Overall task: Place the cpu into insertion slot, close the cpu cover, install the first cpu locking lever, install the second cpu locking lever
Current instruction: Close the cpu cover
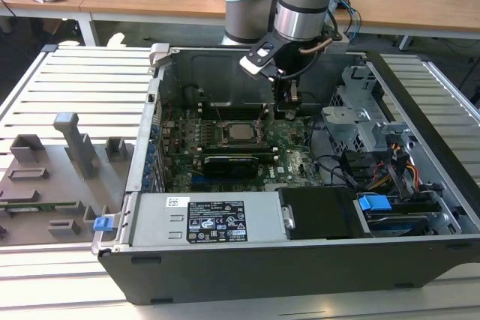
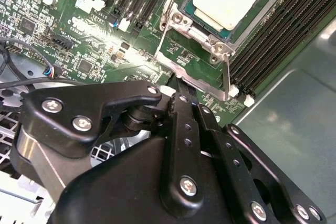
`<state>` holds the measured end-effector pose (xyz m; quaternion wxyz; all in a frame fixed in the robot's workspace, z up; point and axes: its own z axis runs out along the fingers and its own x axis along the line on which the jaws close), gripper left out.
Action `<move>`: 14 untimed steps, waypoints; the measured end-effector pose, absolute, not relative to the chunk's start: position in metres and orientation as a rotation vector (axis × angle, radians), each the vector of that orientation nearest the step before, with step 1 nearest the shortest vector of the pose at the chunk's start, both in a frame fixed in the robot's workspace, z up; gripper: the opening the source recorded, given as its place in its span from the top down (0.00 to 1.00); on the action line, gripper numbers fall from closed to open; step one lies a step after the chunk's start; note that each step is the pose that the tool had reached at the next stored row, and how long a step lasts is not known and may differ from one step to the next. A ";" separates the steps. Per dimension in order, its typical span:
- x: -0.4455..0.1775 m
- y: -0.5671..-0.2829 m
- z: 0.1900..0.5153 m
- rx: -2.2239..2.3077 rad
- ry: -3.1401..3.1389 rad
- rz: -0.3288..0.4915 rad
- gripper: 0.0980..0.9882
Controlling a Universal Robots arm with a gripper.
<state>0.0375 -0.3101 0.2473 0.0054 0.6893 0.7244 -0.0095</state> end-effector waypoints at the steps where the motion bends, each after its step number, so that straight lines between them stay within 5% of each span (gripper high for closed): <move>1: 0.037 -0.310 0.247 2.158 2.268 -0.030 0.99; 14: 0.027 -0.310 0.247 2.158 2.268 -0.030 0.99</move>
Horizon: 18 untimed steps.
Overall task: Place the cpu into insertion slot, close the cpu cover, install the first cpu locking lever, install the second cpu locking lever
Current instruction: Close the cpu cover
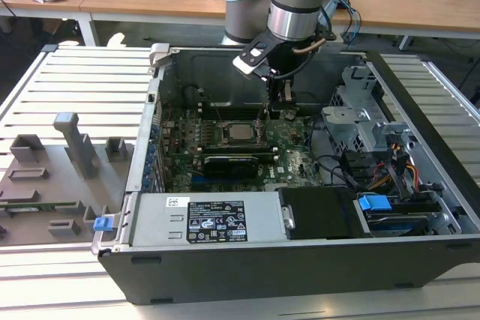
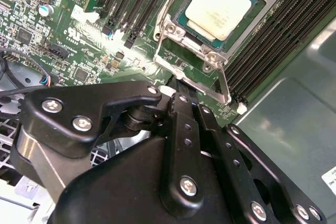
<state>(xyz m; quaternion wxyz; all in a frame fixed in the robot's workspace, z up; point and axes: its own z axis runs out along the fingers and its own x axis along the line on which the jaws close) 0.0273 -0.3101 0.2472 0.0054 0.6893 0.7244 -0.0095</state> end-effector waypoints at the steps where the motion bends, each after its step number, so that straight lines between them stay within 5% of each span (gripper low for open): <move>1: 0.027 -0.310 0.247 2.158 2.268 -0.030 0.99; 18: 0.019 -0.310 0.247 2.158 2.268 -0.030 0.99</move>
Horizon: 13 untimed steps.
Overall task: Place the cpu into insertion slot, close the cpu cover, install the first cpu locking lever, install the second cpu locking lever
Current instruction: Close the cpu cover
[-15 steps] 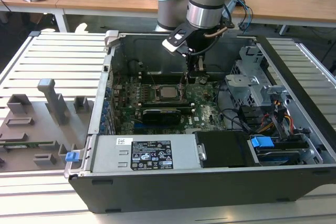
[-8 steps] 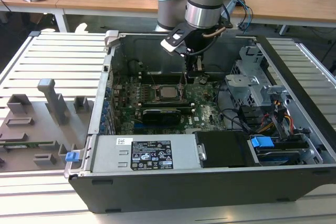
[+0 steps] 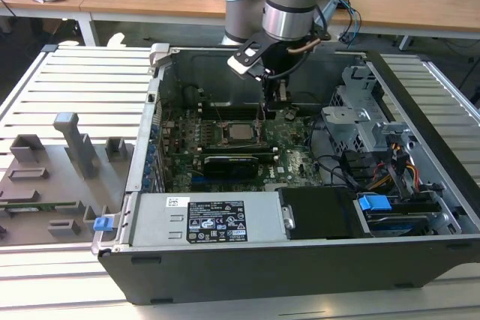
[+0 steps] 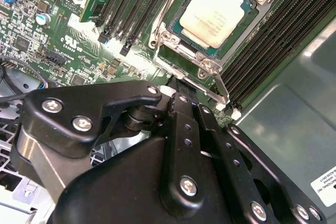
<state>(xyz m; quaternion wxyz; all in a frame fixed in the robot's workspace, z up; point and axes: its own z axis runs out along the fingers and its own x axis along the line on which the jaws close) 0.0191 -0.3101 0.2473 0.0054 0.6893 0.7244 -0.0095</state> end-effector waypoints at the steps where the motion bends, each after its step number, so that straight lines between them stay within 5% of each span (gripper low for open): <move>1: 0.018 -0.310 0.247 2.158 2.268 -0.030 0.99; 13: 0.005 -0.310 0.247 2.158 2.268 -0.030 0.99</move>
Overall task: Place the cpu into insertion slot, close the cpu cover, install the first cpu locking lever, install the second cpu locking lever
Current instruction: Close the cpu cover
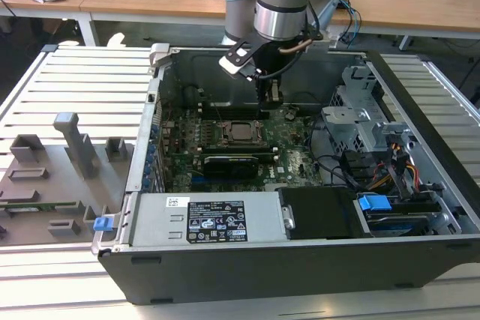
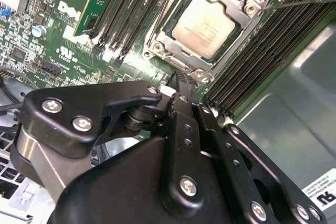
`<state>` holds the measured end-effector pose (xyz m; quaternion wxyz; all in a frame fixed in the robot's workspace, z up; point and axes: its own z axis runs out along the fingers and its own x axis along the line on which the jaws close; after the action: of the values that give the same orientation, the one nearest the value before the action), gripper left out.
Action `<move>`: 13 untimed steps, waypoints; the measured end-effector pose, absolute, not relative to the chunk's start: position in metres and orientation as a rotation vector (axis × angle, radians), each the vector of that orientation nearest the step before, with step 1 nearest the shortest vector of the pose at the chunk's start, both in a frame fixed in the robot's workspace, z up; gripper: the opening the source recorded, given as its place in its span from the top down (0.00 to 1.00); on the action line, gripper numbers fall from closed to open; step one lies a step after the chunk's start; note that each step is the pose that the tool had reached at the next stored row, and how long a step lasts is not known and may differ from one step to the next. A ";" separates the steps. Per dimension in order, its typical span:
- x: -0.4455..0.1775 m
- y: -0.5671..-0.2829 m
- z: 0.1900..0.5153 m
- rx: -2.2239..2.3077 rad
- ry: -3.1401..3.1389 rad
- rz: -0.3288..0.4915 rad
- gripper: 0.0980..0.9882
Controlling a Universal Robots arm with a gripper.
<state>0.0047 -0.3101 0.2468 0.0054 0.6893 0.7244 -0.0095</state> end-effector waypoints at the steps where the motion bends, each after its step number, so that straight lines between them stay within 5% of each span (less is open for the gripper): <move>1: 0.004 -0.310 0.247 2.158 2.268 -0.030 0.99; 13: -0.015 -0.310 0.246 2.158 2.268 -0.030 0.99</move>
<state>-0.0154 -0.3101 0.2461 0.0054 0.6893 0.7244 -0.0095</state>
